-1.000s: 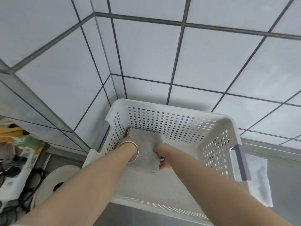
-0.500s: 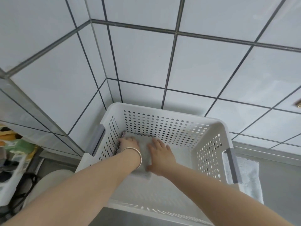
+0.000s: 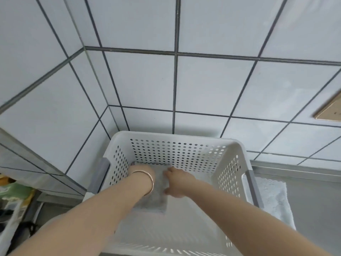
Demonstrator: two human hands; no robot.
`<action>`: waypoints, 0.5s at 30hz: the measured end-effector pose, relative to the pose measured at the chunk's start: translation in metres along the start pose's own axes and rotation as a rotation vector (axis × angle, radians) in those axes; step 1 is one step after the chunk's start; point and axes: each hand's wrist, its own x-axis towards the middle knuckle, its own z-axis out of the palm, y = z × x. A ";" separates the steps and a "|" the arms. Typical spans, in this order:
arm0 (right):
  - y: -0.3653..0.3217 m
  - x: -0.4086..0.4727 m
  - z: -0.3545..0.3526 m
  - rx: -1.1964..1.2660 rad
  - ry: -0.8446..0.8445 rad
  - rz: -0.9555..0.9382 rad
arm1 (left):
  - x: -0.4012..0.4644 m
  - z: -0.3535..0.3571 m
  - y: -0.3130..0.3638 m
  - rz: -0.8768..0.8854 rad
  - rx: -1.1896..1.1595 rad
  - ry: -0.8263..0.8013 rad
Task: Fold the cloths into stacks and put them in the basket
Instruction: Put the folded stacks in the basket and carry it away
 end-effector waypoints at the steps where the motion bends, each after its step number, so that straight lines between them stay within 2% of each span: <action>1: -0.001 -0.010 -0.017 -0.029 0.007 -0.008 | -0.009 -0.016 0.003 0.027 0.005 0.031; 4: 0.013 -0.063 -0.072 -0.132 0.073 -0.005 | -0.062 -0.078 0.025 0.123 0.068 0.216; 7: 0.056 -0.137 -0.105 -0.136 0.301 0.084 | -0.125 -0.131 0.063 0.214 0.113 0.623; 9: 0.090 -0.176 -0.104 0.038 0.610 0.188 | -0.150 -0.141 0.094 0.330 -0.147 0.975; 11: 0.128 -0.206 -0.083 0.294 0.975 0.317 | -0.163 -0.137 0.142 0.557 -0.601 1.349; 12: 0.147 -0.209 -0.067 0.415 1.077 0.369 | -0.165 -0.128 0.165 0.651 -0.851 1.366; 13: 0.169 -0.215 -0.047 0.524 1.094 0.442 | -0.168 -0.118 0.194 0.718 -1.086 1.250; 15: 0.210 -0.212 -0.001 0.723 0.935 0.599 | -0.169 -0.092 0.249 0.745 -1.381 0.770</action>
